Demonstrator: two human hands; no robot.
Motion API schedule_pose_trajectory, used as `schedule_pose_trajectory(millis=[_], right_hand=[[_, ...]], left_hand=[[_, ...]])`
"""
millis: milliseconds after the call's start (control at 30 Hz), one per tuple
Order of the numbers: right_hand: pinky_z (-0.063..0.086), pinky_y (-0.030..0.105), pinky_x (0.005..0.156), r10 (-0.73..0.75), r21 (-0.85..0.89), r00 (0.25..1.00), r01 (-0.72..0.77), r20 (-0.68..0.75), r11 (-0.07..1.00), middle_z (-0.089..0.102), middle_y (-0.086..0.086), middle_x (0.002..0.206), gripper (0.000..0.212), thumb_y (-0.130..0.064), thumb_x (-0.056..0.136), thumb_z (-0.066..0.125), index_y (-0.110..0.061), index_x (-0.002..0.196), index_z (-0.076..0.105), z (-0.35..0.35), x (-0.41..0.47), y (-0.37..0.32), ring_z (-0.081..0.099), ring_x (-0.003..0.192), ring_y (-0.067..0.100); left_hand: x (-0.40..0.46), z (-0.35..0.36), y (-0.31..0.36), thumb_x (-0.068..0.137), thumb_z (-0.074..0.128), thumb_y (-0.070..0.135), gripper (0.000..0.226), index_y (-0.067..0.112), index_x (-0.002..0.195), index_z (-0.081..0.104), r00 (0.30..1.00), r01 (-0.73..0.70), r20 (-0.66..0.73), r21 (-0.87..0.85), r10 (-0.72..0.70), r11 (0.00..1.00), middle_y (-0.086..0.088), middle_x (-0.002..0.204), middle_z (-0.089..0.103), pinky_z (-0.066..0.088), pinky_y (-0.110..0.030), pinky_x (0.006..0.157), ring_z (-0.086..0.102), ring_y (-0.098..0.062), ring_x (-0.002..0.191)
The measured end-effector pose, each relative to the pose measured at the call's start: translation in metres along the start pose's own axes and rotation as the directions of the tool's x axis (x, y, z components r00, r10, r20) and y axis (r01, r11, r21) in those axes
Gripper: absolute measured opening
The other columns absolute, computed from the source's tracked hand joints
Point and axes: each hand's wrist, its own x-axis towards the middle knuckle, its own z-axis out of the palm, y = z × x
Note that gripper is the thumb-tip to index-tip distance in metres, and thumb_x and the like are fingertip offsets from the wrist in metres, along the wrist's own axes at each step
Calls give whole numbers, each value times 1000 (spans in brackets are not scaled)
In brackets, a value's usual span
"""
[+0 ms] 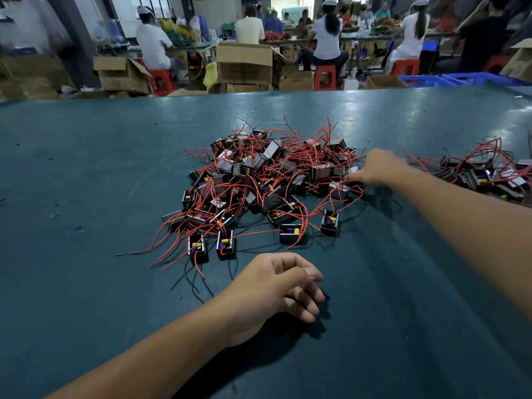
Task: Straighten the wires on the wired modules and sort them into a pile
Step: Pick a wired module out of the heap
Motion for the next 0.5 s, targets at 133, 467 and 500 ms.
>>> schedule_pose_trajectory(millis=[133,467,500], right_hand=[[42,34,70,-7,71,999,10,-46,997,50,9,69,61,-66,76,64,-7,67,53,-11,0,-4,52,75,30],[43,27,63,7,545,904,251,-428,800,64,5,92,34,-38,81,77,-13,99,63,-79,-37,-29,56,76,16],[46,29,69,-18,541,871,322,-491,777,65,4,97,33,-37,84,75,-14,103,62,-83,-47,-32,57,82,17]], left_hand=[[0,0,0,97,63,13,10,5,93,68,1000,0,-3,3,1,1000,-16,81,68,54,-27,58,62,-21,63],[1,-2,-1,92,65,18,14,5,94,68,1000,-3,6,14,3,1000,-16,82,68,54,-26,57,62,-21,63],[1,-1,-2,91,66,18,14,5,93,68,1000,-2,2,10,2,1000,-17,81,67,53,-26,56,62,-21,62]])
